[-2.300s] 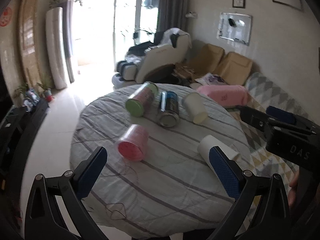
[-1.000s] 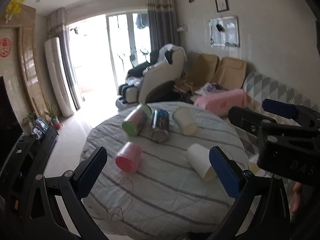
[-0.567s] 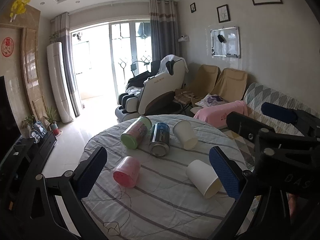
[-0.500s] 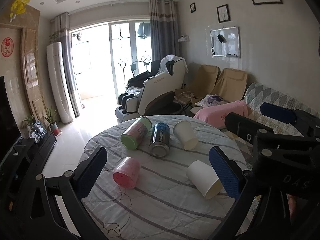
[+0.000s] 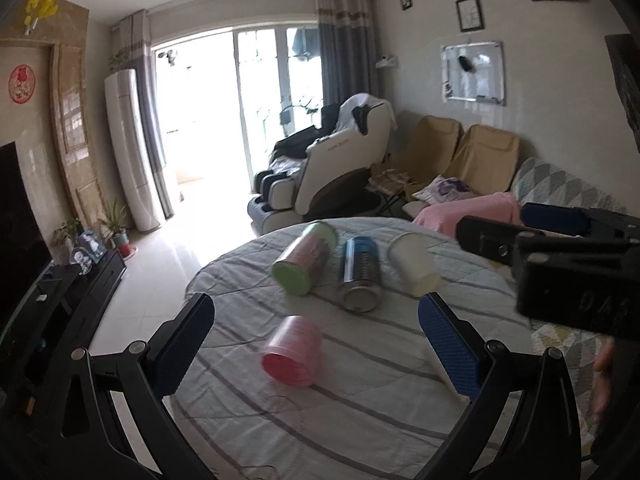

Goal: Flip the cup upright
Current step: 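Close the right gripper around the body of the pink-and-green can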

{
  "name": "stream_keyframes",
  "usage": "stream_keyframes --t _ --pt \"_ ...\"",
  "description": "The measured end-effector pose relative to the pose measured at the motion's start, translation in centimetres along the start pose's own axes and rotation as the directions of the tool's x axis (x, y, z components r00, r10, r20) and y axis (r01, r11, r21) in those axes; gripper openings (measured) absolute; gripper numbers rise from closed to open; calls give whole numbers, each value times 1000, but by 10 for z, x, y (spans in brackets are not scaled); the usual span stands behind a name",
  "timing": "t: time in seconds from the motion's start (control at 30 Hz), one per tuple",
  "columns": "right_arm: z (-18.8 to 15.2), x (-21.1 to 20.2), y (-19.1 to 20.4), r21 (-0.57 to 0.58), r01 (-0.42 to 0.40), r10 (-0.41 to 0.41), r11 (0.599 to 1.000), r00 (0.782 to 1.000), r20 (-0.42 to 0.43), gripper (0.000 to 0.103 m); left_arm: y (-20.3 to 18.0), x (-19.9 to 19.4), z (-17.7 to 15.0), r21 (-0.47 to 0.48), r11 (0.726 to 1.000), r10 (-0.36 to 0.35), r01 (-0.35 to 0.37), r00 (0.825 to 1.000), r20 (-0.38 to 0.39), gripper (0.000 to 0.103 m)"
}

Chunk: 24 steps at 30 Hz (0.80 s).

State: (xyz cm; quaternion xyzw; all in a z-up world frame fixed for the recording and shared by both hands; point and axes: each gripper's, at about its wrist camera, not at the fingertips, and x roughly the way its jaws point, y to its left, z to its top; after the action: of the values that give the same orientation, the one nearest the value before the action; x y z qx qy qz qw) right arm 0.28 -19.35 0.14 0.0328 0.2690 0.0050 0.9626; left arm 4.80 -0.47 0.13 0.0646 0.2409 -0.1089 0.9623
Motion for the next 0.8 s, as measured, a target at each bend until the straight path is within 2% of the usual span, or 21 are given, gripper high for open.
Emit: stream_keyframes --t 0.23,0.33,0.47,0.53,0.57,0.7,0.77,0.8 --pt "13 44 2 38 -19 25 999 990 -141 83 26 30 12 35 999 -10 13 995 -96 103" --pt "19 59 -1 56 -21 31 998 981 -192 83 30 47 22 66 997 -37 48 987 -155 103" --pt "25 73 -11 75 -14 31 997 973 -231 83 33 70 34 132 989 -40 71 974 -225 103" --pt "32 81 -16 87 -21 42 996 967 -250 83 32 86 40 151 985 -34 78 961 -274 103" --pt "35 87 -17 89 -24 47 996 964 -263 83 32 91 41 158 983 -49 97 958 -284 103" --pt "52 119 -24 115 -32 68 993 942 -329 83 31 124 56 145 973 -116 179 924 -364 103" --pt "60 139 -28 157 -50 105 986 924 -367 83 31 141 61 141 972 -118 188 909 -400 103" --pt "65 153 -30 199 -71 147 977 906 -397 83 31 152 63 156 971 -97 179 900 -424 103"
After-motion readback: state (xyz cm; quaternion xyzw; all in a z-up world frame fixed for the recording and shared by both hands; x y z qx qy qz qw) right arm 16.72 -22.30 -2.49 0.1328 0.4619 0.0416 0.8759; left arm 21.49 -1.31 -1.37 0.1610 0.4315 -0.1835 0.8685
